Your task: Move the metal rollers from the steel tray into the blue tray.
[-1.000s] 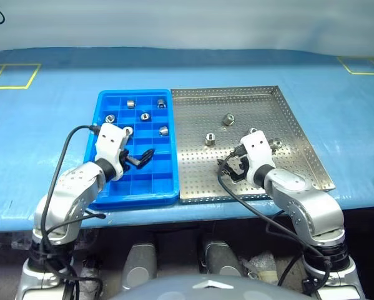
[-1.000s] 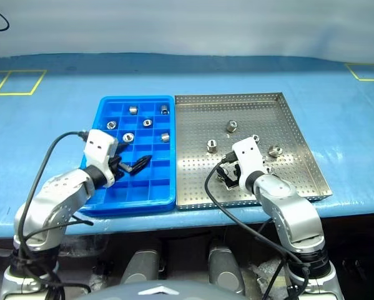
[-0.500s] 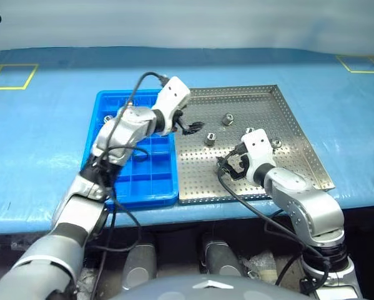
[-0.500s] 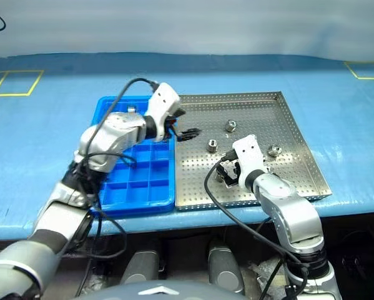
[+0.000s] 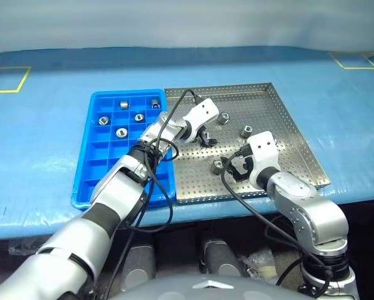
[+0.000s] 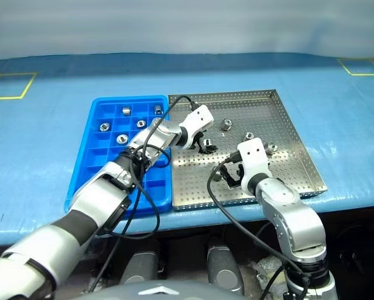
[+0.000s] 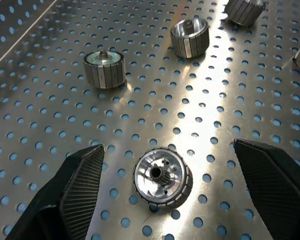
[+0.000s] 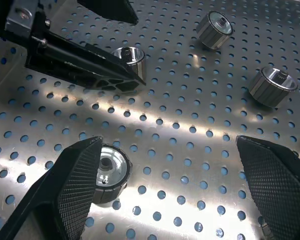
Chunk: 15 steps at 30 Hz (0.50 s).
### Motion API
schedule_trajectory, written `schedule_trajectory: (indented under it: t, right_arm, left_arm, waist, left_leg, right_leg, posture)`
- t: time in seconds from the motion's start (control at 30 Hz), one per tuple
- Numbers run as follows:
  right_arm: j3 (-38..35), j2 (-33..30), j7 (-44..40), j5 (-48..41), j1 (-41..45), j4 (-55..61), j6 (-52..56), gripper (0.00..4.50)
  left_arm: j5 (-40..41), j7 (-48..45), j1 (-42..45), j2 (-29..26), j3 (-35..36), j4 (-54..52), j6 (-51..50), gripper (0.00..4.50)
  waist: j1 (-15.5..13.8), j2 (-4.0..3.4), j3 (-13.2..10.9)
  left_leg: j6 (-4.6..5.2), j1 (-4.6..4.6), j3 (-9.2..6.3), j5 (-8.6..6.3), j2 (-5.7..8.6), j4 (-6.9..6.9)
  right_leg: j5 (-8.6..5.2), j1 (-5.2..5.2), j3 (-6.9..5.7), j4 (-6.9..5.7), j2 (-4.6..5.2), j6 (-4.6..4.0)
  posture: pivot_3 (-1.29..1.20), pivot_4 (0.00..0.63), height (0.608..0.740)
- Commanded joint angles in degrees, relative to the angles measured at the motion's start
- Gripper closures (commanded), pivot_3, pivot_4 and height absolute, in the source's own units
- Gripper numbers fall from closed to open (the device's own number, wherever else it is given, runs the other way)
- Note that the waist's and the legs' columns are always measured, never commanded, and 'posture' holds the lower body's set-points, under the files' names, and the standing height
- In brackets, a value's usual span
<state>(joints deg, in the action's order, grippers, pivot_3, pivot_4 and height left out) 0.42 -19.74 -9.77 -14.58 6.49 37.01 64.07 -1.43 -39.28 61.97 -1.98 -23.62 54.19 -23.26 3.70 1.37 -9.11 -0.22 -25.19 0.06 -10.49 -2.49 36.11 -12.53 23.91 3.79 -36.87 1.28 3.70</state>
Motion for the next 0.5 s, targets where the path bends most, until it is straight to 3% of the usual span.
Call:
schedule_trajectory:
  t: [0.03, 0.5]
  right_arm:
    - [-1.1, 0.2, 0.6, 0.3, 0.1, 2.8, -0.5, 0.0]
    - [-0.8, 0.3, 0.7, 0.1, 0.9, 1.9, -0.9, 0.0]
  left_arm:
    - [-2.7, 1.8, 2.3, 1.8, 0.6, 4.5, 2.2, 0.02]
    - [-4.8, 1.5, 2.7, 2.0, 4.8, 6.6, 2.1, 0.02]
  waist:
    - [0.2, 0.0, 0.0]
    - [0.6, 0.0, 0.0]
  left_leg:
    - [0.0, 0.0, 0.0, 0.0, 0.0, 0.0]
    - [0.0, -0.02, -0.01, 0.0, 0.01, 0.05]
  right_leg:
    - [0.01, 0.0, 0.01, 0.0, 0.0, 0.01]
    - [0.17, 0.01, 0.02, -0.03, 0.0, 0.28]
  posture:
    - [-0.13, 0.15, 0.74]
    - [-0.11, 0.15, 0.74]
